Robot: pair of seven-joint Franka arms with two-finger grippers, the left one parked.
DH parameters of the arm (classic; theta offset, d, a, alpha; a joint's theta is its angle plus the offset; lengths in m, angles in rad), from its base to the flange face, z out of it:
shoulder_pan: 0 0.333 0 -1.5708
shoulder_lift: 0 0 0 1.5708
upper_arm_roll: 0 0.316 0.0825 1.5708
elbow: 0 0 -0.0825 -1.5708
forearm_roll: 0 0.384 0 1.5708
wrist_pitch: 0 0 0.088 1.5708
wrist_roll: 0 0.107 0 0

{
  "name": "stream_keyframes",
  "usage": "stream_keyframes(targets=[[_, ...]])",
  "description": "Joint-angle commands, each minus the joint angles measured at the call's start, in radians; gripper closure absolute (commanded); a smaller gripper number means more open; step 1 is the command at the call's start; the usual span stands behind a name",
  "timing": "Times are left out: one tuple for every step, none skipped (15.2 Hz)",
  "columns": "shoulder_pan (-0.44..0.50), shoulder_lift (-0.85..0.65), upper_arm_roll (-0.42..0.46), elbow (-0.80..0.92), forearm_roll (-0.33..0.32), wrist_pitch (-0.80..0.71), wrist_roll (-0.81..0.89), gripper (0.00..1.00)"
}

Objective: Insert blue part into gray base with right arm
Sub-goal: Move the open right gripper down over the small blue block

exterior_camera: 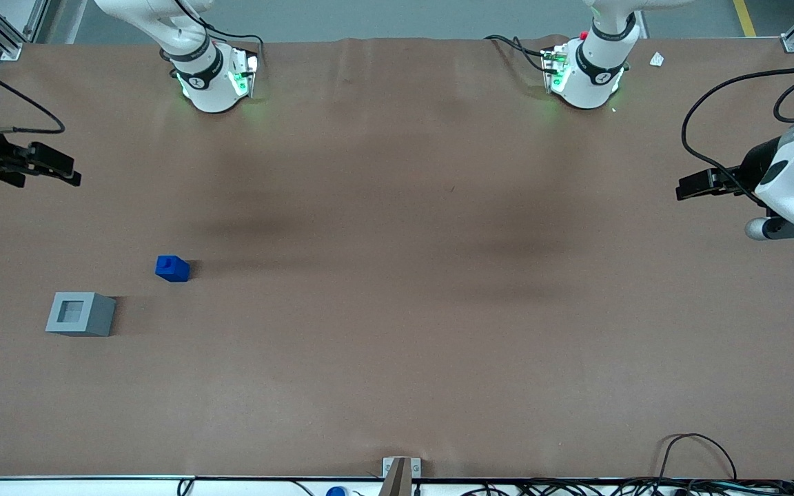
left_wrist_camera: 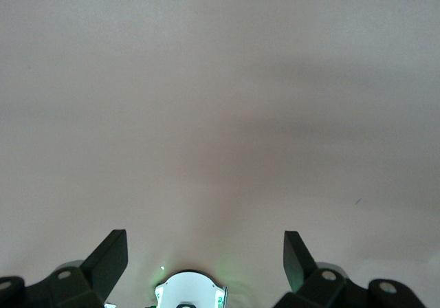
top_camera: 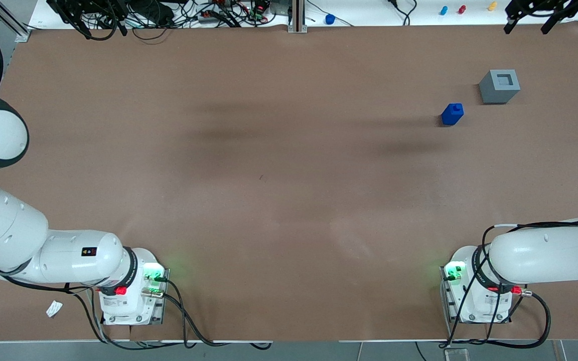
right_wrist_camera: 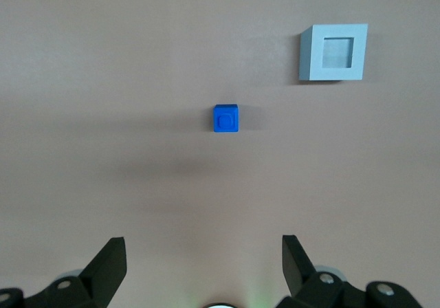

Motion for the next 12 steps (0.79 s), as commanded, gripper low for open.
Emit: stream_keyframes(targets=[[0.01,0.044,-0.008,-0.021,-0.016,0.042,-0.004,0.0],[0.01,0.055,-0.008,-0.047,-0.016,0.081,-0.004,0.0],[0.01,0.058,-0.008,-0.089,-0.014,0.135,-0.004,0.0],[0.01,0.057,-0.008,-0.14,-0.014,0.198,-0.004,0.0],[0.01,0.057,-0.008,-0.18,-0.014,0.248,-0.006,0.0],[0.006,0.06,-0.008,-0.214,-0.013,0.296,-0.004,0.0],[0.0,0.067,-0.008,-0.25,-0.013,0.348,-0.006,0.0],[-0.001,0.075,-0.008,-0.286,-0.013,0.399,-0.006,0.0],[-0.003,0.081,-0.008,-0.323,-0.013,0.449,-0.007,0.0],[-0.003,0.083,-0.008,-0.353,-0.013,0.489,-0.007,0.0],[-0.004,0.083,-0.008,-0.37,-0.013,0.51,-0.007,0.0],[-0.003,0.083,-0.006,-0.375,-0.011,0.51,-0.006,0.0]])
